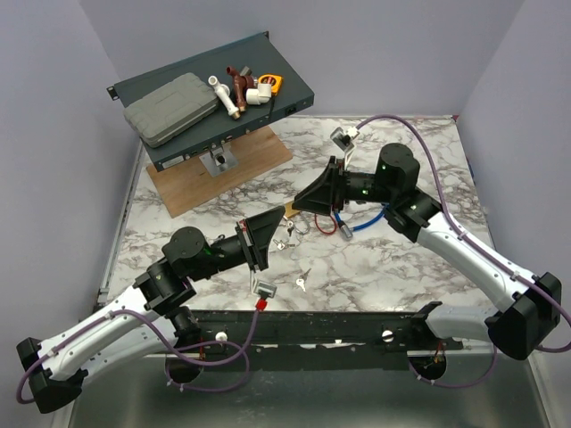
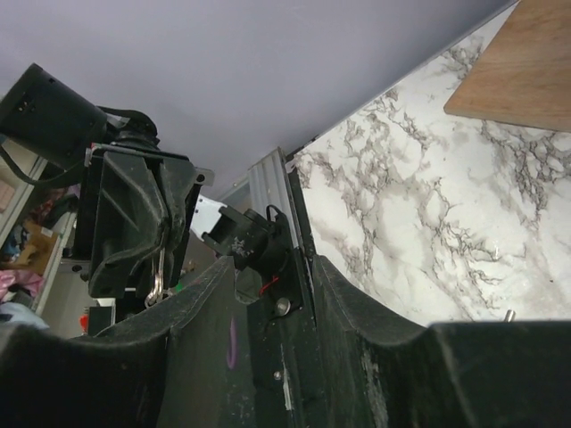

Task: Unlock with the key
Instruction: Pick up the key from the center of the board.

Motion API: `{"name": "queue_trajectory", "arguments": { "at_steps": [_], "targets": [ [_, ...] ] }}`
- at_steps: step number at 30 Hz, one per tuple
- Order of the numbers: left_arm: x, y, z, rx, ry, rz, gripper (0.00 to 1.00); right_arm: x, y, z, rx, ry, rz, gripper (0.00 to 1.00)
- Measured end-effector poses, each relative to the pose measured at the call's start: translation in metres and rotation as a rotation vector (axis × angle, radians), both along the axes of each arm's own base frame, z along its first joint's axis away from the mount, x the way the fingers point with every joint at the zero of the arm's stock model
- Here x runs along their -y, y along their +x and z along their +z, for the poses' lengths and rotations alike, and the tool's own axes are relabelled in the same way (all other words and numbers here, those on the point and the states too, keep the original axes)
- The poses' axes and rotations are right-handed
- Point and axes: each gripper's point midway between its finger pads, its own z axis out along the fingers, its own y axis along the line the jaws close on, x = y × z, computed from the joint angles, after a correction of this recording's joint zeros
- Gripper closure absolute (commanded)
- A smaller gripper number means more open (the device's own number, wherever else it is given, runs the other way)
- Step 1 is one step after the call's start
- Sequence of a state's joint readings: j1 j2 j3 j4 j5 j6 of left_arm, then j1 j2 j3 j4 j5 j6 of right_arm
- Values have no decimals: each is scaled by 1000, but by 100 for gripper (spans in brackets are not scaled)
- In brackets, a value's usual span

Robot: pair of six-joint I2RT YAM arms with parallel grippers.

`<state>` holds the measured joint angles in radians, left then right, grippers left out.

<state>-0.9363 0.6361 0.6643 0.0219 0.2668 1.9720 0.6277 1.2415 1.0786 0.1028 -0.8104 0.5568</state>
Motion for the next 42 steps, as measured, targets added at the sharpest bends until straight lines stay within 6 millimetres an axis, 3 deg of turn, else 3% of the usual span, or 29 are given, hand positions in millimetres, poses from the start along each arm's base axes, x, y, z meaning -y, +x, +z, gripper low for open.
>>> {"name": "queue_trajectory", "arguments": {
  "at_steps": [6, 13, 21, 31, 42],
  "targets": [
    [1, -7, -2, 42, 16, -30, 100, 6, 2, 17, 26, 22, 0, 61],
    [2, -11, -5, 72, 21, -45, 100, 9, -28, 36, 16, 64, 162, 63],
    [10, -5, -13, 75, 34, -52, 100, 10, -42, 28, -39, 49, 274, 65],
    [13, 0, -11, 82, 25, -47, 100, 6, -37, 19, -77, 34, 281, 68],
    [15, 4, -13, 77, 31, -40, 100, 1, -31, 9, -138, 22, 279, 62]
  ]
}}
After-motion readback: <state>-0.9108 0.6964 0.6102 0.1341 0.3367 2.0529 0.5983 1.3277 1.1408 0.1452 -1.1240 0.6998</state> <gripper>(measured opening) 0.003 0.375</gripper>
